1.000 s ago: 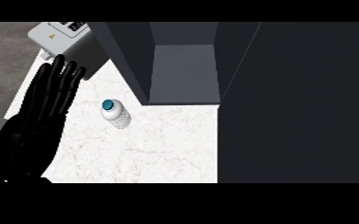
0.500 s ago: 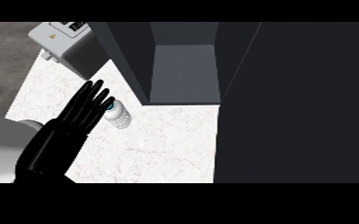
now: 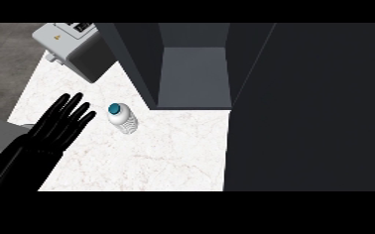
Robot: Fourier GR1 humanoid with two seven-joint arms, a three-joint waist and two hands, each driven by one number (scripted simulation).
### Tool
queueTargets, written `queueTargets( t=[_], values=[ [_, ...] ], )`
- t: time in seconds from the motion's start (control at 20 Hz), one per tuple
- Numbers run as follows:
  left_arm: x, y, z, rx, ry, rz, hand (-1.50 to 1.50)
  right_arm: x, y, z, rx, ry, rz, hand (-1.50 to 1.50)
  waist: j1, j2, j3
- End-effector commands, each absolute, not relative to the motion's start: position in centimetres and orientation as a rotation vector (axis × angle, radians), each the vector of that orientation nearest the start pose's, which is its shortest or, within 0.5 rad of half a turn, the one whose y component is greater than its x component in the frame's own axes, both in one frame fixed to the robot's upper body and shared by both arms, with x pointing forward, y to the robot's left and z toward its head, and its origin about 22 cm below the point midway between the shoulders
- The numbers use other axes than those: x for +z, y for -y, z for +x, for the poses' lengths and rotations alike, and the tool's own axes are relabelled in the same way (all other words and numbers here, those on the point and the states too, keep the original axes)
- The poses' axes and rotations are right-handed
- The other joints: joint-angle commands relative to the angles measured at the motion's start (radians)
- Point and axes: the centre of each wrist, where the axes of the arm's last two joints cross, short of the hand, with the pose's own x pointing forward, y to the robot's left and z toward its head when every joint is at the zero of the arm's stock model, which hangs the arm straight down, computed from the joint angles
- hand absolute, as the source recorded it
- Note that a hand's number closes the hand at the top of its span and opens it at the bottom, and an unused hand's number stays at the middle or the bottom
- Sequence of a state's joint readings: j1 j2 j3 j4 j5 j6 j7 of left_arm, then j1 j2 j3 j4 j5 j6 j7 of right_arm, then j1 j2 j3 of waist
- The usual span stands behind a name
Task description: Pick up the bottled water, place it into the cabinet and close the cabinet
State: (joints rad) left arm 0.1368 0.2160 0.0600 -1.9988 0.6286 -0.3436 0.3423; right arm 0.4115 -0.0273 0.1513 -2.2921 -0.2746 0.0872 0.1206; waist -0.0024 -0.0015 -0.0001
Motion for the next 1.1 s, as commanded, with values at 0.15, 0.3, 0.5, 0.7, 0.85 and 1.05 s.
queueTargets(
  t=[0.15,0.3,0.5,0.7,0.85,1.05],
  values=[
    [7.0,-28.4,18.4,-0.140,1.582,-0.515,-1.50,7.9,22.7,11.7,-0.100,1.815,0.303,-1.50,-0.001,0.000,0.000],
    [6.8,-30.4,17.5,-0.146,1.593,-0.529,-1.50,7.6,23.2,12.5,-0.081,1.805,0.300,-1.50,0.002,0.000,0.000],
    [5.0,-31.9,20.9,-0.107,1.617,-0.527,-1.50,6.9,22.5,11.8,-0.044,1.804,0.315,-1.50,-0.005,0.002,0.000],
    [5.2,-31.8,20.1,-0.069,1.591,-0.480,-1.50,8.7,22.3,10.7,-0.084,1.829,0.290,-1.50,-0.003,0.000,0.000],
    [3.2,-33.8,21.5,-0.054,1.612,-0.448,-1.50,8.7,22.0,10.5,-0.039,1.817,0.301,-1.50,-0.005,0.001,0.000],
    [2.7,-32.6,21.4,-0.092,1.615,-0.425,-1.50,6.6,22.5,11.0,-0.062,1.796,0.301,-1.50,-0.002,0.001,0.000]
  ],
)
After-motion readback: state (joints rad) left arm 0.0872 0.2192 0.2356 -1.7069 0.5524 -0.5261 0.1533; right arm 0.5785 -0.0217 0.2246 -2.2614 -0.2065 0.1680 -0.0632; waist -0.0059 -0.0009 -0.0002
